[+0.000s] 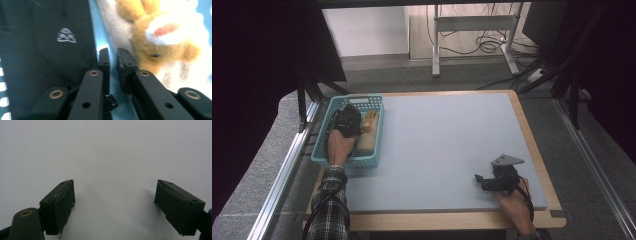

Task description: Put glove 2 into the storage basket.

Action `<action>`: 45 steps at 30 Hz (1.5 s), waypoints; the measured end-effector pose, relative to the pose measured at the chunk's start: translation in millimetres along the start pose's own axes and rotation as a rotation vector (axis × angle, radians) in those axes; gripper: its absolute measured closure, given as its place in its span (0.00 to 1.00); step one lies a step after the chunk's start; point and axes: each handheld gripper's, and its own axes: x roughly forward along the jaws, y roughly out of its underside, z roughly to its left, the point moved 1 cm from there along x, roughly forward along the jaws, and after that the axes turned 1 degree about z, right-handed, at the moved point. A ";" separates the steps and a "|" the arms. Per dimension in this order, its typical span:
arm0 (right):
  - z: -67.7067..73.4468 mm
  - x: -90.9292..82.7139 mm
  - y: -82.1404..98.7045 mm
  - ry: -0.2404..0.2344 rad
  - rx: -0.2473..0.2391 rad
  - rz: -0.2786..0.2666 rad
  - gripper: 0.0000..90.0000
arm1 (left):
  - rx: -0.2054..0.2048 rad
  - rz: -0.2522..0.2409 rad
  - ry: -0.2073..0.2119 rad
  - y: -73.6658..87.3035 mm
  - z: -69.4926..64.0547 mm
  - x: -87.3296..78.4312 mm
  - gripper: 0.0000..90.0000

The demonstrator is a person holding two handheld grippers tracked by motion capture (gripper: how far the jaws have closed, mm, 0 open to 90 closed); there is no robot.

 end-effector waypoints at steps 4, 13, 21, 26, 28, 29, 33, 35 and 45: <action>0.0 0.0 0.0 0.000 0.000 0.000 0.18 | -0.022 -0.053 -0.024 1.2 5.6 -9.9 0.85; 0.0 0.0 0.0 0.000 0.000 0.000 0.18 | -0.034 -0.109 -0.022 7.3 16.4 -26.7 0.71; 0.0 0.1 0.0 0.000 0.000 0.000 0.18 | -0.025 -0.151 0.013 12.6 17.8 -37.3 0.63; 0.0 0.1 0.0 0.000 0.000 0.000 0.18 | -0.029 -0.181 0.032 15.7 17.2 -44.0 0.59; 0.0 0.1 0.0 0.000 0.000 0.000 0.18 | -0.025 -0.191 0.038 17.2 17.1 -46.9 0.57; 0.0 0.1 0.0 0.000 0.000 0.000 0.18 | -0.024 -0.197 0.046 18.0 17.2 -48.3 0.55; 0.0 0.1 0.0 0.000 0.000 0.000 0.18 | -0.016 -0.220 0.067 21.2 16.4 -53.8 0.49; 0.0 0.1 0.0 0.000 0.000 0.000 0.18 | -0.010 -0.237 0.074 22.8 15.6 -56.3 0.45; 0.0 0.0 0.0 0.000 0.000 0.000 0.18 | 0.029 -0.276 0.075 31.8 11.7 -65.2 0.24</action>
